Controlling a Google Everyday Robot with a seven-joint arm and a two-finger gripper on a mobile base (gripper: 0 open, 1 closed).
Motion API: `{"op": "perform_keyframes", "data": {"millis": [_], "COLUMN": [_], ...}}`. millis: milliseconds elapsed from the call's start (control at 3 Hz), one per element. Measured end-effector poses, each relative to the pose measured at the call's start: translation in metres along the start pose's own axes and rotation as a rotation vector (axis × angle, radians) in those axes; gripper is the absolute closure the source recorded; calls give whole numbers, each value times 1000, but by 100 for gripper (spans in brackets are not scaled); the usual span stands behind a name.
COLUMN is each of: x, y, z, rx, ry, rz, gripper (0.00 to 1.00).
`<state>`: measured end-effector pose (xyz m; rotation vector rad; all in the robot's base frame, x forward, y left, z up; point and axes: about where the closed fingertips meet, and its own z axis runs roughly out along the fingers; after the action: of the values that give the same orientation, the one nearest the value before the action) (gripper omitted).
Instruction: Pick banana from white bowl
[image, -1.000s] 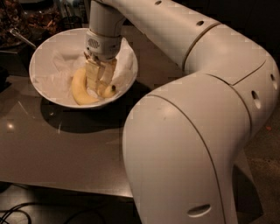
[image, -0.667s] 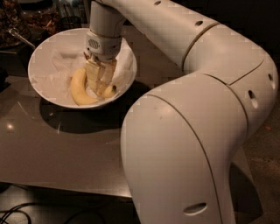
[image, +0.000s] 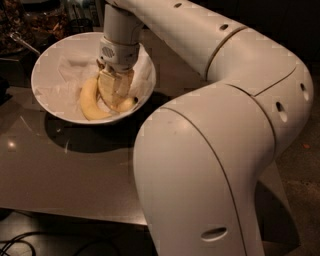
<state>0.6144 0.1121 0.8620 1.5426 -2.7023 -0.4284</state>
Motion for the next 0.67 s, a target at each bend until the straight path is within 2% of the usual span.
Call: {"op": "perform_keyframes", "data": {"millis": [667], "x": [-2], "y": [-2], "z": [7], "rx": [-14], "ry": [16], "rz": [8], "gripper": [63]}}
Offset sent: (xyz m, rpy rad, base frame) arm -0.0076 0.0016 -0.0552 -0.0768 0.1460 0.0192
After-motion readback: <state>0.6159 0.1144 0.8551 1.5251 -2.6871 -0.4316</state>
